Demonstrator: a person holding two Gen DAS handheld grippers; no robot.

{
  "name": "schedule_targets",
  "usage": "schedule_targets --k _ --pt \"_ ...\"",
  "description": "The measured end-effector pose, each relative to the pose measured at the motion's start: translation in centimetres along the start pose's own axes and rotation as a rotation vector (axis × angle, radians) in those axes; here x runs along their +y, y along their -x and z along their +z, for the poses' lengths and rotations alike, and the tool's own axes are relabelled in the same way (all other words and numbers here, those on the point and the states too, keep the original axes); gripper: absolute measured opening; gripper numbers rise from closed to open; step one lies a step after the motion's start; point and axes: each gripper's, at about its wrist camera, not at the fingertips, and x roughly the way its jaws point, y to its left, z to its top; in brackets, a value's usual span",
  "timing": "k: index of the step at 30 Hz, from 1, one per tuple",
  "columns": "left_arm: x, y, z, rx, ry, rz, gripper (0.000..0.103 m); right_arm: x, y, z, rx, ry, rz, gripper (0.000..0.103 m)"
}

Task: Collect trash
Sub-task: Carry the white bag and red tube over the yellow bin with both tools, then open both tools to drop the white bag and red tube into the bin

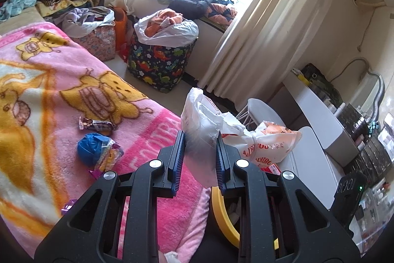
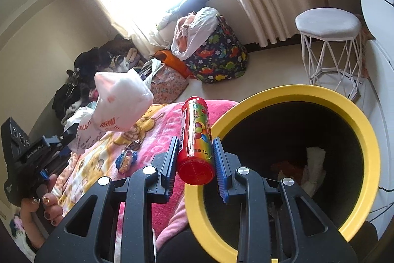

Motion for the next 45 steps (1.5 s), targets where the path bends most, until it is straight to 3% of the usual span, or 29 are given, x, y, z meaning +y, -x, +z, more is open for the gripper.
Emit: schedule_targets --k 30,45 --pt "-3.2 -1.9 -2.5 0.061 -0.098 -0.006 0.017 -4.1 1.8 0.6 -0.064 -0.088 -0.086 0.027" --pt "-5.7 -3.5 -4.6 0.108 -0.193 0.009 0.017 -6.5 2.5 0.8 -0.078 -0.132 -0.123 0.027"
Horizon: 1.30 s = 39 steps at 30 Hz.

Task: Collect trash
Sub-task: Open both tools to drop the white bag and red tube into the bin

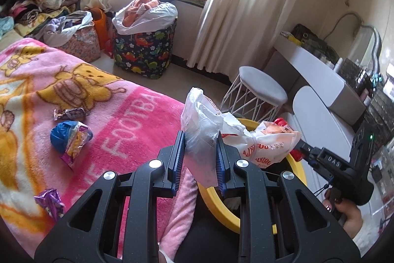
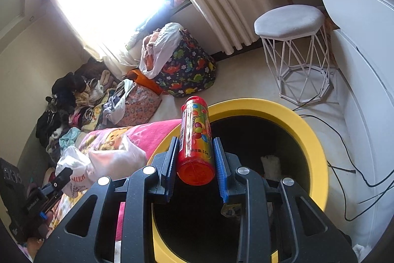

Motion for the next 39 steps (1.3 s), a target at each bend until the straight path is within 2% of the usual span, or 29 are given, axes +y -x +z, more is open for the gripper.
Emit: schedule_targets --k 14,22,33,35,36,38,39 --pt "-3.4 -2.4 -2.0 0.069 -0.13 0.001 0.017 -1.8 0.2 0.3 -0.006 -0.041 -0.019 0.027" --pt "-5.7 -3.8 -3.4 0.123 -0.212 -0.033 0.018 -2.6 -0.1 0.3 0.007 -0.054 -0.023 0.027" --pt "-7.0 -5.5 -4.6 0.196 -0.255 -0.079 0.021 -3.2 -1.1 -0.2 0.047 -0.043 -0.044 0.028" --pt "-6.9 -5.6 -4.8 0.204 -0.254 -0.089 0.023 -3.5 -1.3 -0.3 0.058 -0.068 -0.024 0.032" --pt "-6.9 -5.5 -4.9 0.205 -0.249 -0.091 0.032 -3.6 -1.3 -0.4 0.058 -0.083 -0.019 0.042" --pt "-6.6 -5.3 -4.8 0.197 -0.234 -0.089 0.049 -3.6 -1.4 -0.4 0.062 -0.089 -0.024 0.05" --pt "-6.5 -5.1 -4.8 0.192 -0.228 -0.086 0.056 -3.5 -1.4 -0.4 0.064 -0.084 -0.031 0.051"
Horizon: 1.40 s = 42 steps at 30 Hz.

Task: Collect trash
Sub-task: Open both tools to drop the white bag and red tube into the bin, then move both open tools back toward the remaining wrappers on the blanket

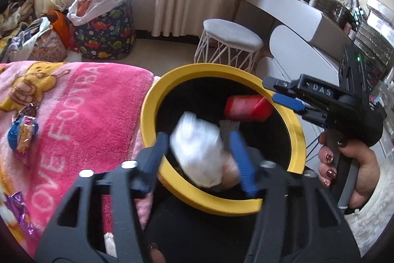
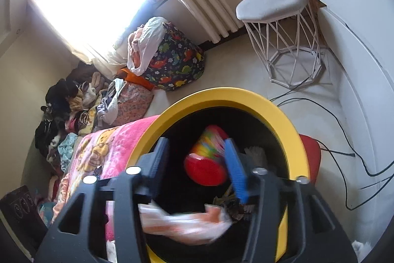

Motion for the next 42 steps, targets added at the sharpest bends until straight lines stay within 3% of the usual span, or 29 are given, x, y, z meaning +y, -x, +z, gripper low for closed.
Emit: schedule_targets --k 1,3,7,21,42 --pt "0.2 0.2 0.1 -0.007 0.008 0.004 0.06 0.1 -0.1 -0.1 0.003 0.005 -0.003 0.051" --pt "0.8 0.7 0.2 -0.023 0.031 0.012 0.081 0.4 -0.1 0.0 0.006 0.013 -0.005 0.055" --pt "2.1 1.9 0.5 -0.055 0.079 0.038 0.092 1.3 -0.3 -0.3 0.009 0.045 -0.013 0.059" --pt "6.0 6.2 0.9 -0.173 0.168 0.175 0.092 5.6 0.3 -1.2 -0.025 0.166 0.026 0.063" --pt "10.3 10.5 -0.2 -0.273 0.268 0.241 0.092 9.8 0.4 -3.0 -0.025 0.302 0.087 0.065"
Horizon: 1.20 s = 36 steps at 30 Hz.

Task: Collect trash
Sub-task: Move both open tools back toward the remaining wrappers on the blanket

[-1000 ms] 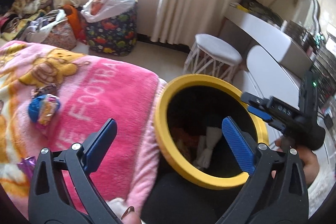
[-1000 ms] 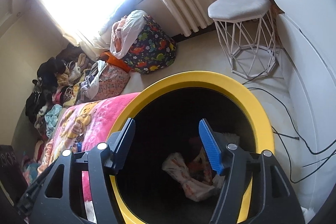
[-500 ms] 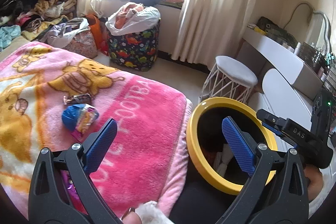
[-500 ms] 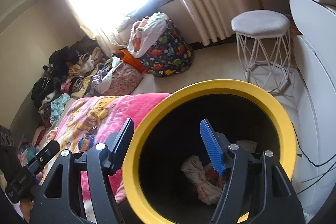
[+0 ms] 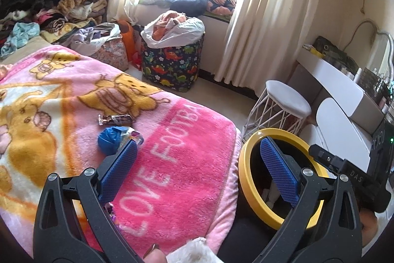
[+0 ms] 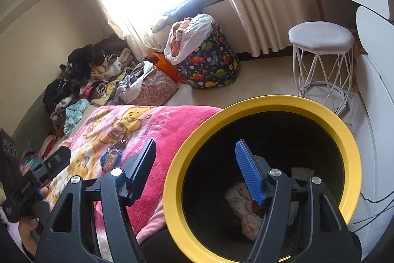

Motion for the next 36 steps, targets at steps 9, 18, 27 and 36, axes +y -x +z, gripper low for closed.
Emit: schedule_targets --k 9,18,27,36 --pt "1.9 0.9 0.1 -0.024 0.035 0.021 0.092 2.4 -0.5 -0.4 0.019 0.051 0.03 0.065" --pt "4.1 1.3 0.2 -0.038 0.06 0.05 0.092 5.3 -1.7 -0.8 0.059 0.105 0.068 0.066" --pt "6.4 1.7 -0.2 -0.041 0.075 0.084 0.092 7.7 -3.0 -0.8 0.085 0.147 0.093 0.066" --pt "8.8 1.9 -0.7 -0.03 0.103 0.116 0.092 10.0 -4.7 -0.7 0.11 0.183 0.115 0.066"
